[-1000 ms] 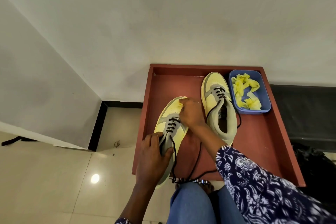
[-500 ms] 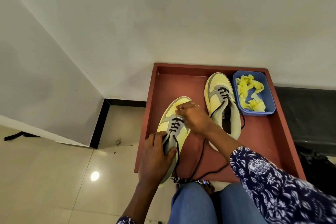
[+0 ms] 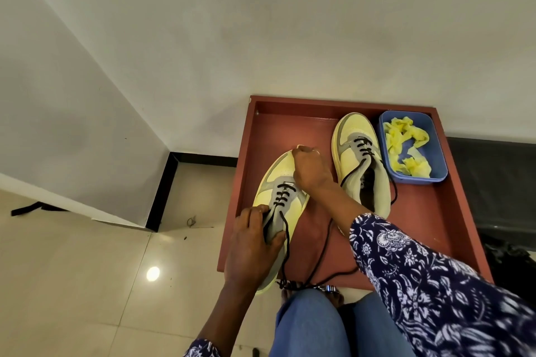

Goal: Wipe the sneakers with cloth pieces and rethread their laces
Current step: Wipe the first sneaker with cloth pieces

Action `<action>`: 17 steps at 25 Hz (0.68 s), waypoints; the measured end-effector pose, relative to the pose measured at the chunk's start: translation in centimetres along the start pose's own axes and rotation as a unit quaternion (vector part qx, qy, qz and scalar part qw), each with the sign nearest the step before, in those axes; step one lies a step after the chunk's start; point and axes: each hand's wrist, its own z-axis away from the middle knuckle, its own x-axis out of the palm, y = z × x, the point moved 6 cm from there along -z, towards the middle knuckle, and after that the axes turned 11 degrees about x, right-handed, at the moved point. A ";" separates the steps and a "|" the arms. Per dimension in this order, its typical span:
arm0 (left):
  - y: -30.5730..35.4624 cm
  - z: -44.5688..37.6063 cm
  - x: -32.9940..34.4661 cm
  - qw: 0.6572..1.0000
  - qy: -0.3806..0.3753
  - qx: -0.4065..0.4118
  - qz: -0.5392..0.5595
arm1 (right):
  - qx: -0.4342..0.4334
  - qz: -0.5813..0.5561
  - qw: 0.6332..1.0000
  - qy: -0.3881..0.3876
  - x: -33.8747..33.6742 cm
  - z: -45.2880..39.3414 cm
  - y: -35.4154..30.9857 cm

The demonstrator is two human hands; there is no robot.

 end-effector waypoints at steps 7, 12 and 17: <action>-0.3 -0.1 0.2 1.000 -0.003 -0.007 -0.002 | -0.068 0.034 0.997 0.012 0.8 0.7 -1.7; -0.4 -0.1 0.3 1.000 -0.004 -0.013 0.010 | -0.145 0.070 0.986 -0.030 1.5 1.4 -4.6; -0.4 0.1 0.2 1.000 0.001 -0.016 0.007 | -0.211 0.077 0.962 -0.153 2.9 1.1 -6.2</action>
